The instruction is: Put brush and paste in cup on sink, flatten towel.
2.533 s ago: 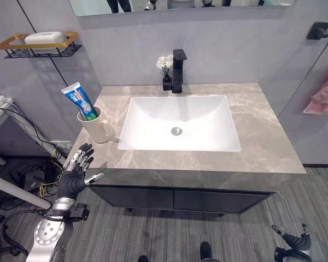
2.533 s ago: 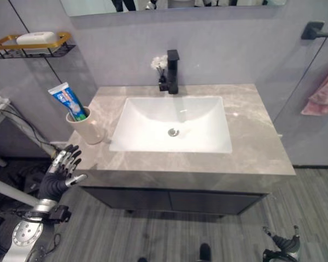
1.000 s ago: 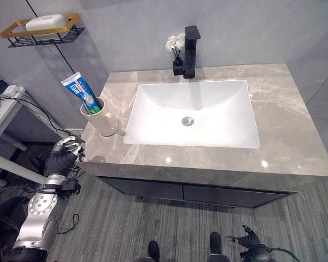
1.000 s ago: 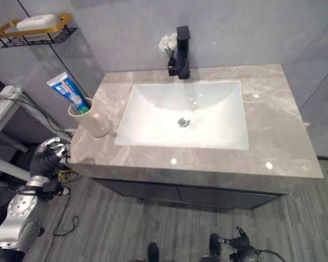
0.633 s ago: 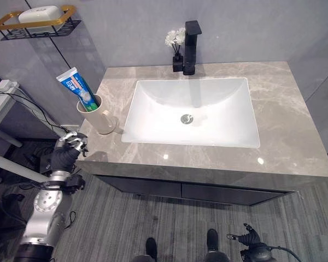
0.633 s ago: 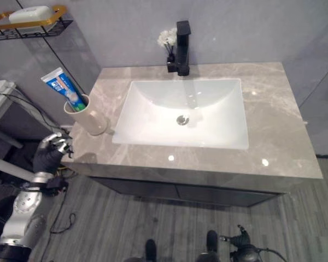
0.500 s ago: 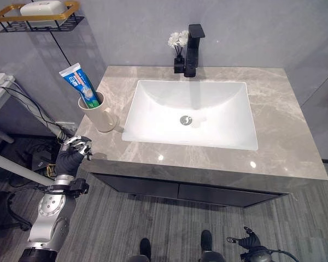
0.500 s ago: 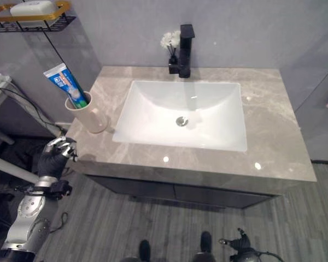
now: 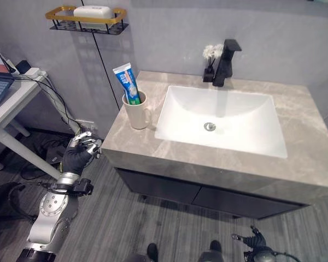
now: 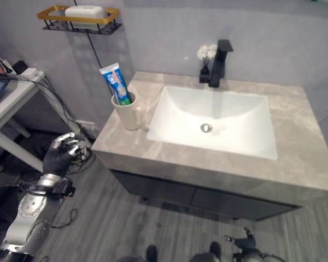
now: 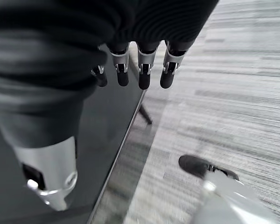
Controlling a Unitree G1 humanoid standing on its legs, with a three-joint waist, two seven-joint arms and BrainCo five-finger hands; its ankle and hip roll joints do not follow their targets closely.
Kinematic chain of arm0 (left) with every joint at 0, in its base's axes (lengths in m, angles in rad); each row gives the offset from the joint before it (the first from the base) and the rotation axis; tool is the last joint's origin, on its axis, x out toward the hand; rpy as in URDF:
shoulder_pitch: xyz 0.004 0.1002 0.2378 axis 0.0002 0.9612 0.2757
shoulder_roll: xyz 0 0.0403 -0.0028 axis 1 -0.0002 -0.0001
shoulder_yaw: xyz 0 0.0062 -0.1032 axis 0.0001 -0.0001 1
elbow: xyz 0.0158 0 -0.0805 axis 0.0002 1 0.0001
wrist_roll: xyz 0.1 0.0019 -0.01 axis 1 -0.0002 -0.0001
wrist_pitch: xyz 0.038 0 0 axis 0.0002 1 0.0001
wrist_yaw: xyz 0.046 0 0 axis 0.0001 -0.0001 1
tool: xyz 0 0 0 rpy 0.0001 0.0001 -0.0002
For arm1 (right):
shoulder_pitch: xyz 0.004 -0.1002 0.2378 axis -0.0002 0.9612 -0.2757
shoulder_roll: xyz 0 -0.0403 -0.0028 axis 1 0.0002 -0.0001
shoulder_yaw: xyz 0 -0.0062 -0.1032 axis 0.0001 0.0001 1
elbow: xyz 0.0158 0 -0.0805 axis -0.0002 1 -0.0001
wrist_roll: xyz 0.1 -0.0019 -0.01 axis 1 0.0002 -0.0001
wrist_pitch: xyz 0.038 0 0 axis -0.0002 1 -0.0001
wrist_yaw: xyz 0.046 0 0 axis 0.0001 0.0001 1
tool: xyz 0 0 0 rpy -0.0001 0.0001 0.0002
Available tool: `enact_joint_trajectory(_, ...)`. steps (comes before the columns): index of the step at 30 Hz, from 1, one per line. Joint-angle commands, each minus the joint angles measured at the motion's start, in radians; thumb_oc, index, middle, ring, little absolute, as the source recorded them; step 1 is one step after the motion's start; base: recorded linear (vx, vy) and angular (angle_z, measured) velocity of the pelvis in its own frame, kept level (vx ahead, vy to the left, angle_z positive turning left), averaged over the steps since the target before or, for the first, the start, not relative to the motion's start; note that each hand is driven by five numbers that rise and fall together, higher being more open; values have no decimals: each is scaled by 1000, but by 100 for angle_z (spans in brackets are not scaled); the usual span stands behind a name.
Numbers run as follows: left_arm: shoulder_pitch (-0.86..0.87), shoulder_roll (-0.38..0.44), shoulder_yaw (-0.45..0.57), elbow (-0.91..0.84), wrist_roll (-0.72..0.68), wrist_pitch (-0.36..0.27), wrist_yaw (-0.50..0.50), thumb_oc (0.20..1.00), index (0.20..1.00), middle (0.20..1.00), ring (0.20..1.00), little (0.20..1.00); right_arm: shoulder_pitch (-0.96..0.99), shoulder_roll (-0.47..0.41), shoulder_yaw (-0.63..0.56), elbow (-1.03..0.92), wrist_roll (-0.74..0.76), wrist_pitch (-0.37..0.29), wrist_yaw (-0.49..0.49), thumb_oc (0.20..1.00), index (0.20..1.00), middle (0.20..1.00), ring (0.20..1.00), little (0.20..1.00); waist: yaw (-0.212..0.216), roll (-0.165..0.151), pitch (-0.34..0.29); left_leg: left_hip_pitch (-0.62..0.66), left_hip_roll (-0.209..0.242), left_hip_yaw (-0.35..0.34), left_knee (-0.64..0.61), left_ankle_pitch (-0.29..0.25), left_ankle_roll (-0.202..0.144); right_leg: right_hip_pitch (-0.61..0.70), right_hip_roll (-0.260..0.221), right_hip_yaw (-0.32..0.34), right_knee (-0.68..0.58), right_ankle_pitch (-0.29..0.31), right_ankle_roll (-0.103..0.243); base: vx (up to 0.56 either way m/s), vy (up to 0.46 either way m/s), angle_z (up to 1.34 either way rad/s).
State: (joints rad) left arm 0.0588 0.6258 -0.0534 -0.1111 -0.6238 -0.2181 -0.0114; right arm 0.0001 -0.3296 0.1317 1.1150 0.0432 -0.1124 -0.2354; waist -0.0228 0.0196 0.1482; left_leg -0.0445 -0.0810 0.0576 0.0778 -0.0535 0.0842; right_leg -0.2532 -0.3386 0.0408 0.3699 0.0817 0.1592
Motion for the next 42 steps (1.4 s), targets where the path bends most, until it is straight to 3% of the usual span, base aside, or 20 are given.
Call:
enact_joint_trajectory(1, -53, 68, 40, -108, 14, -63, -31, 200, 200, 200, 200, 200, -8, 13, -23, 14, 69, -40, -7, 1000, 1000, 1000, 1000, 1000, -41, -28, 13, 50, 8, 12, -6, -69, -21, 23, 139, -59, -119, 75, -4, 46, 119, -2)
enact_joint_trajectory(4, -70, 63, 21, -102, 15, -63, -32, 200, 200, 200, 200, 200, -1, 22, -31, 8, 106, -50, -3, 1000, 1000, 1000, 1000, 1000, -57, -29, 24, 69, -1, 8, -8, -77, -22, -7, 156, -45, -139, 87, -2, 68, 66, 25)
enact_joint_trajectory(8, -68, 58, 8, -113, 13, -64, -35, 200, 200, 200, 200, 200, -2, 35, -43, 30, 134, -48, -12, 1000, 1000, 1000, 1000, 1000, -82, -50, 41, 114, -16, 1, -1, -106, -33, -32, 121, -13, -285, 216, 40, 107, -20, -2)
enact_joint_trajectory(10, -64, 61, 8, -119, 12, -66, -37, 200, 200, 200, 200, 200, -8, 35, -41, 35, 131, -46, -14, 1000, 1000, 1000, 1000, 1000, -86, -55, 44, 116, -20, -4, 14, -116, -35, -35, 114, -4, -313, 239, 48, 76, -32, 13)
enact_joint_trajectory(17, -36, 71, 23, -125, 10, -70, -37, 200, 200, 200, 200, 200, -16, 24, -13, 30, 91, -32, -12, 1000, 1000, 1000, 1000, 1000, -57, -74, 30, 117, -39, -7, 33, -141, -37, -13, 77, -20, -342, 303, 62, 44, -64, 15)
enact_joint_trajectory(30, 60, 136, 20, -131, -51, -54, -88, 200, 200, 200, 200, 200, -55, -21, 219, -61, -185, -20, 60, 1000, 1000, 1000, 1000, 1000, -9, -55, 5, 147, -19, -38, -30, -127, -53, 26, 71, -48, -387, 289, 65, 52, -54, 2)
enact_joint_trajectory(35, -71, 181, -110, -93, -72, -46, -84, 200, 200, 200, 200, 200, -175, -48, 361, -100, -260, -14, 98, 1000, 1000, 1000, 1000, 1000, 1, -17, 41, 120, -19, -33, -52, -102, -65, 10, 51, -59, -404, 286, 71, -35, -8, 6)
enact_joint_trajectory(42, -137, 211, -182, -92, -26, -13, -71, 200, 200, 200, 200, 200, -207, -49, 439, -77, -348, 2, 105, 1000, 1000, 1000, 1000, 1000, 2, 12, 37, 122, -2, -43, -88, -82, -76, 16, 58, -80, -407, 260, 62, 20, -22, 8)
